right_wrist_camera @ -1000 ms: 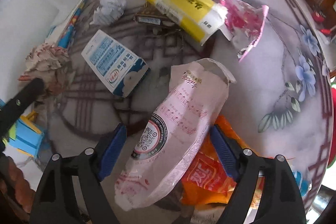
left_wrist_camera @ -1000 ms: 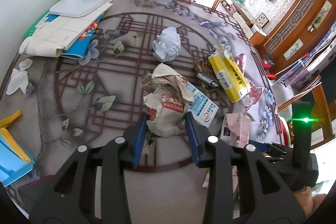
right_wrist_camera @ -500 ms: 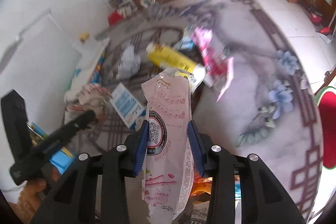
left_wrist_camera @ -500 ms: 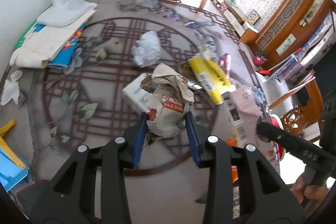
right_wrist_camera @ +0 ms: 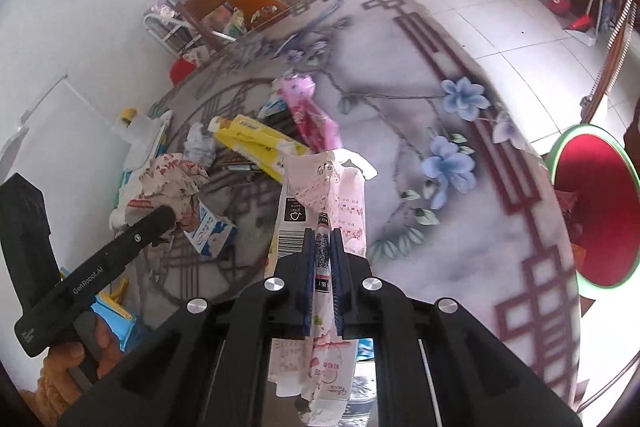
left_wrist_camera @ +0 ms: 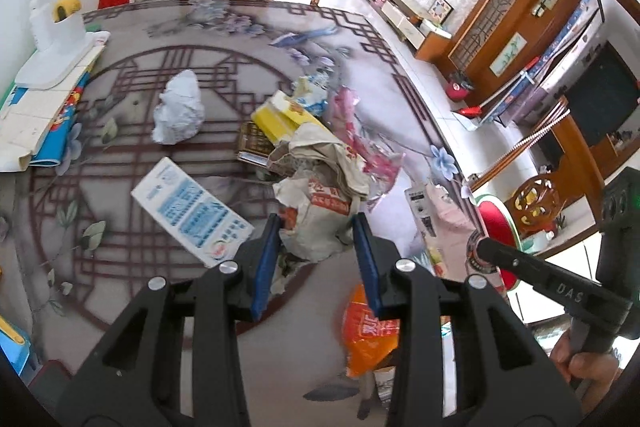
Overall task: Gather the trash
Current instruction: 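Carry the snack bag and crumpled paper to the red bucket and release both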
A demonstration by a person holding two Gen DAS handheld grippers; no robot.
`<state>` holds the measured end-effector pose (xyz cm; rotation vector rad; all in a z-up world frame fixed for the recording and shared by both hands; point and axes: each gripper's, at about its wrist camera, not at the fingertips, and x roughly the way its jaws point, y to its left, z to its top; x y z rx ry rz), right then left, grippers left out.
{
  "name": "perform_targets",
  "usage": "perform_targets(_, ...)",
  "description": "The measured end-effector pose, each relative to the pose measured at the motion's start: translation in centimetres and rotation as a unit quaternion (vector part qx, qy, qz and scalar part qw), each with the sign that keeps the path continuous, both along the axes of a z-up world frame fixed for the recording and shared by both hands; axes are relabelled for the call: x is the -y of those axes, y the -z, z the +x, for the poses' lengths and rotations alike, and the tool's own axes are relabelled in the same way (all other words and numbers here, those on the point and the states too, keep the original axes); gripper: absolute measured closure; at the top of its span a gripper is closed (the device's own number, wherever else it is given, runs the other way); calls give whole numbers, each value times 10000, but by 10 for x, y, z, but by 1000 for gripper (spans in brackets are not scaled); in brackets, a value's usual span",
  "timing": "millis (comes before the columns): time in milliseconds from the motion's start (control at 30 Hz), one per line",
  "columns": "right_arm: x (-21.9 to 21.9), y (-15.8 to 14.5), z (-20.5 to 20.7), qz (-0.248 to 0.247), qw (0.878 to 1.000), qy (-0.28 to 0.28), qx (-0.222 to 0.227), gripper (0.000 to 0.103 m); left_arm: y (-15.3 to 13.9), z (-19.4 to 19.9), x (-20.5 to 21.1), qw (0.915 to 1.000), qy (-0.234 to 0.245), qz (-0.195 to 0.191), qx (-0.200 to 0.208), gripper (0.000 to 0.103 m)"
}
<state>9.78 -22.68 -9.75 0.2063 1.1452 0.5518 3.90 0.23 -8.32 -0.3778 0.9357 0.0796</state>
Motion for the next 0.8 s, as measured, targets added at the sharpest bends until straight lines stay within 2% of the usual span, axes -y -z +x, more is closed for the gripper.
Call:
perform_targets(233,52,-13,11,70,9982,575,155,96,5,23,39,9989,448,-53,-120,68)
perform_targets(400,119,-18,17,15,9915,1275,242,96,5,55,100,9933,1137,-181,-119,68)
perform_targets(667,228,-19,23,-93,9719,2339,250,96,13,99,212,9726,2310,-175,-180,68)
perform_targets(800,267,-15,25,-134,9636,2662,212,96,21,117,261,9627,2686,-179,-265,68)
